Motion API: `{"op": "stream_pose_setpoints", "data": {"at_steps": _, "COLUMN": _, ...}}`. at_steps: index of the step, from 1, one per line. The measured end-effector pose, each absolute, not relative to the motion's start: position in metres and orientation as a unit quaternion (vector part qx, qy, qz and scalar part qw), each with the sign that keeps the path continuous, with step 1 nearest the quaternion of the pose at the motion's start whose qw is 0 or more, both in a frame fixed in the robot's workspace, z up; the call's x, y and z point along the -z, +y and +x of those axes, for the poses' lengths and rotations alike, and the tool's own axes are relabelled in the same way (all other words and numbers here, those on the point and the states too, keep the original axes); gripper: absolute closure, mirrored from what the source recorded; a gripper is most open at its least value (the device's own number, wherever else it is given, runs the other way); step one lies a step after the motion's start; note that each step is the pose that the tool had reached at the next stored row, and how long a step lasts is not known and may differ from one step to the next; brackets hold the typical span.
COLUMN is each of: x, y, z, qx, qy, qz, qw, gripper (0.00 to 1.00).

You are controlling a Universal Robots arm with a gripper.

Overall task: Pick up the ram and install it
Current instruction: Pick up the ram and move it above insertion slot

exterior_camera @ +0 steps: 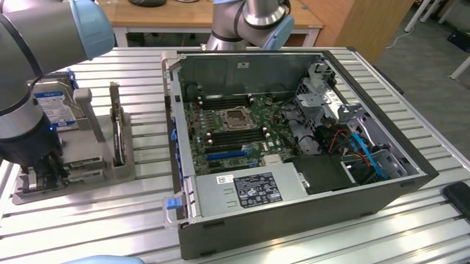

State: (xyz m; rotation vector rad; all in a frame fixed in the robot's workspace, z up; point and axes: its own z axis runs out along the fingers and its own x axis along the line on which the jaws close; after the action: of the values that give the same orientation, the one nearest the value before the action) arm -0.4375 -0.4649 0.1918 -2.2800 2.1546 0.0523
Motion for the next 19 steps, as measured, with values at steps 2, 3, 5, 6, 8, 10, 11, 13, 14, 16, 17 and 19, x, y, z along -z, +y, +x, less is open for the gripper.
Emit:
{"op": "stream_pose_setpoints", "data": {"at_steps": 2, "x": -0.1916, "y": -0.4648, "z": -0.4377, "qx": -0.018, "qy": 0.687, "qz": -0.727, "qw": 0.004, "gripper": 0.7}}
{"op": "stream_pose_setpoints", "data": {"at_steps": 3, "x": -0.1916, "y": -0.4648, "z": -0.4378, "qx": -0.019, "qy": 0.687, "qz": -0.727, "qw": 0.005, "gripper": 0.7}}
{"op": "stream_pose_setpoints", "data": {"at_steps": 5, "x": -0.1916, "y": -0.4649, "z": -0.4377, "qx": -0.019, "qy": 0.687, "qz": -0.727, "qw": 0.005, "gripper": 0.7}}
{"op": "stream_pose_setpoints", "data": {"at_steps": 6, "x": -0.1916, "y": -0.4649, "z": -0.4376, "qx": -0.019, "qy": 0.687, "qz": -0.727, "qw": 0.005, "gripper": 0.7}}
{"op": "stream_pose_setpoints", "data": {"at_steps": 8, "x": -0.1916, "y": -0.4649, "z": -0.4377, "qx": -0.019, "qy": 0.687, "qz": -0.727, "qw": 0.005, "gripper": 0.7}}
{"op": "stream_pose_setpoints", "data": {"at_steps": 10, "x": -0.1916, "y": -0.4649, "z": -0.4377, "qx": -0.019, "qy": 0.687, "qz": -0.727, "qw": 0.005, "gripper": 0.7}}
{"op": "stream_pose_setpoints", "data": {"at_steps": 11, "x": -0.1916, "y": -0.4649, "z": -0.4377, "qx": -0.019, "qy": 0.687, "qz": -0.727, "qw": 0.005, "gripper": 0.7}}
{"op": "stream_pose_setpoints", "data": {"at_steps": 13, "x": -0.1916, "y": -0.4649, "z": -0.4377, "qx": -0.019, "qy": 0.687, "qz": -0.727, "qw": 0.005, "gripper": 0.7}}
{"op": "stream_pose_setpoints", "data": {"at_steps": 14, "x": -0.1916, "y": -0.4649, "z": -0.4377, "qx": -0.019, "qy": 0.687, "qz": -0.727, "qw": 0.005, "gripper": 0.7}}
{"op": "stream_pose_setpoints", "data": {"at_steps": 16, "x": -0.1916, "y": -0.4649, "z": -0.4377, "qx": -0.019, "qy": 0.687, "qz": -0.727, "qw": 0.005, "gripper": 0.78}}
{"op": "stream_pose_setpoints", "data": {"at_steps": 17, "x": -0.1916, "y": -0.4649, "z": -0.4376, "qx": -0.019, "qy": 0.687, "qz": -0.727, "qw": 0.005, "gripper": 0.78}}
{"op": "stream_pose_setpoints", "data": {"at_steps": 19, "x": -0.1916, "y": -0.4649, "z": -0.4377, "qx": -0.019, "qy": 0.687, "qz": -0.727, "qw": 0.005, "gripper": 0.87}}
